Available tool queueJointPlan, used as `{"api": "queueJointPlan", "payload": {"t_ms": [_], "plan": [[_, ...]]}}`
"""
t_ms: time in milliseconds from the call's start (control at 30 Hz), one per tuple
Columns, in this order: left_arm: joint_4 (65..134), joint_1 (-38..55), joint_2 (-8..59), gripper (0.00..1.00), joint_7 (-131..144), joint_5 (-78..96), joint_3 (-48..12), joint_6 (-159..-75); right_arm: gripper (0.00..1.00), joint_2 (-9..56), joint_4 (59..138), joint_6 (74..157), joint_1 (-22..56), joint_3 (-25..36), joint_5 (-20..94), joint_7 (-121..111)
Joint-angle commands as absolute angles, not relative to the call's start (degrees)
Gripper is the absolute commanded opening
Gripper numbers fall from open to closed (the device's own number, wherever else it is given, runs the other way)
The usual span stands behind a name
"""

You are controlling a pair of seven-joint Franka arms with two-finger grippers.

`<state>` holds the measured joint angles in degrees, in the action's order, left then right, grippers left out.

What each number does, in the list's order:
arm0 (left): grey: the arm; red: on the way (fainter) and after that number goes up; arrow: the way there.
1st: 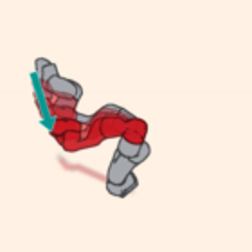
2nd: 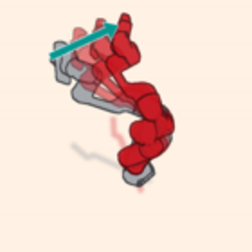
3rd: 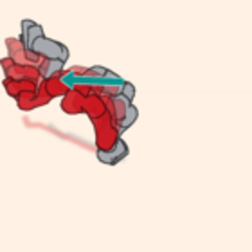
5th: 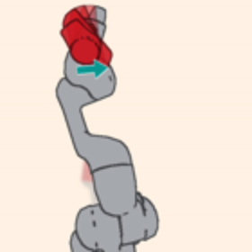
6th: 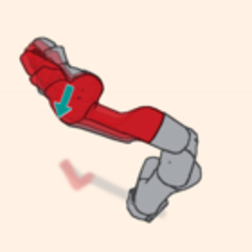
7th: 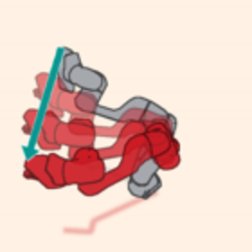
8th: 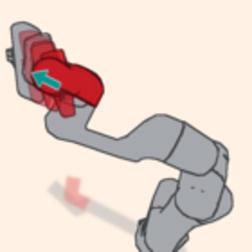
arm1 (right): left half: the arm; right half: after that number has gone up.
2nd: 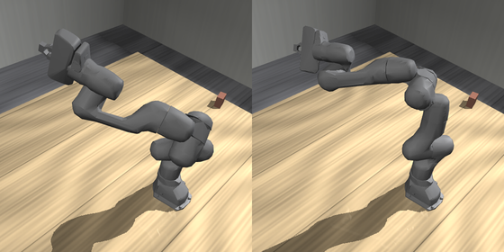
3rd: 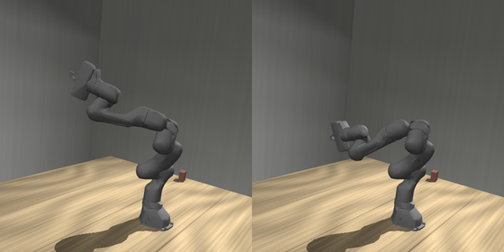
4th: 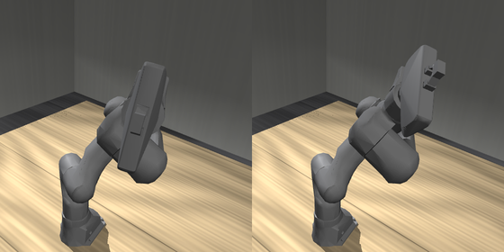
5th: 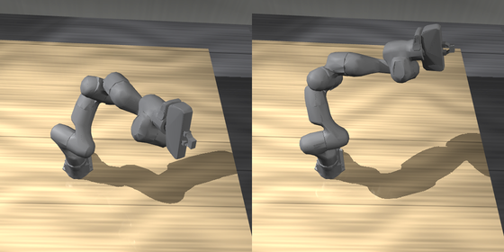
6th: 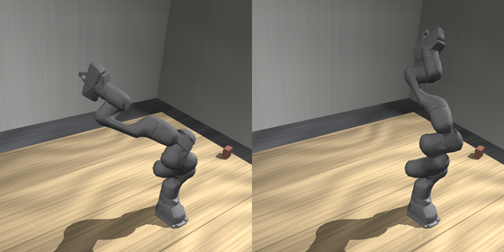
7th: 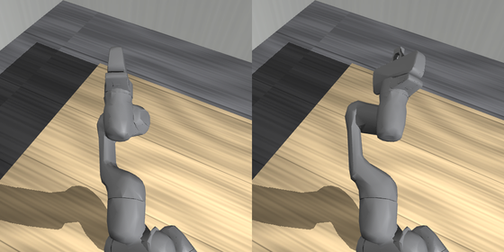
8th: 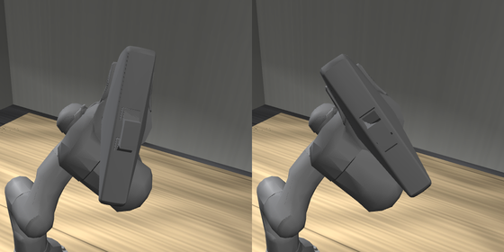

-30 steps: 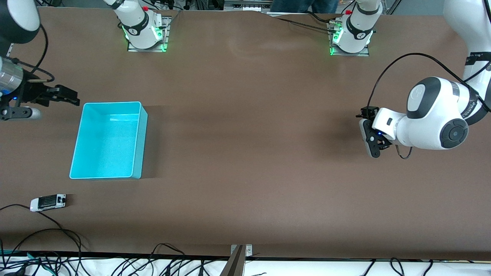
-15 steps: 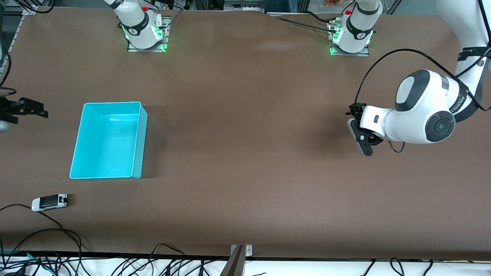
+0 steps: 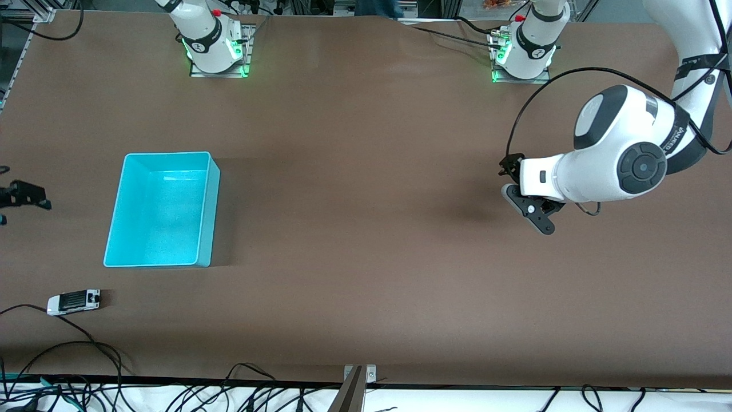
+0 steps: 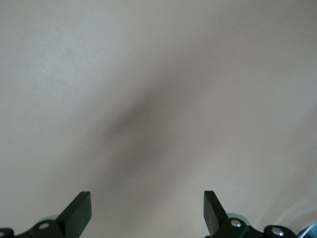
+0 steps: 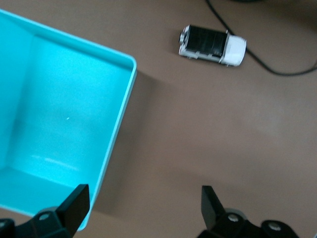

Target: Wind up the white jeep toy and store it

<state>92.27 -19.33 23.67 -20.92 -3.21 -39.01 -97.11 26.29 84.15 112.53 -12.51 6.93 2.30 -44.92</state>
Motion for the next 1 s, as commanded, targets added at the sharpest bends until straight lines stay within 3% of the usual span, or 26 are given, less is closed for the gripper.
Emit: {"api": "queueJointPlan", "payload": {"t_ms": [0, 667, 968], "plan": [[91.41, -17.76, 22.85, 1.0, -14.78, -4.75, -39.11, -96.06, 1.0, 34.09, 75.68, 115.92, -13.62, 6.59, 5.18, -51.67], [91.49, -14.5, 17.67, 1.0, 18.9, -4.22, -44.82, -94.13, 1.0, 42.27, 73.21, 133.67, -13.54, 4.13, 5.54, -63.63], [91.41, -15.2, 17.75, 1.0, 18.9, -4.75, -44.03, -94.57, 1.0, 48.86, 66.89, 137.55, -13.62, 2.73, 5.62, -73.38]]}}
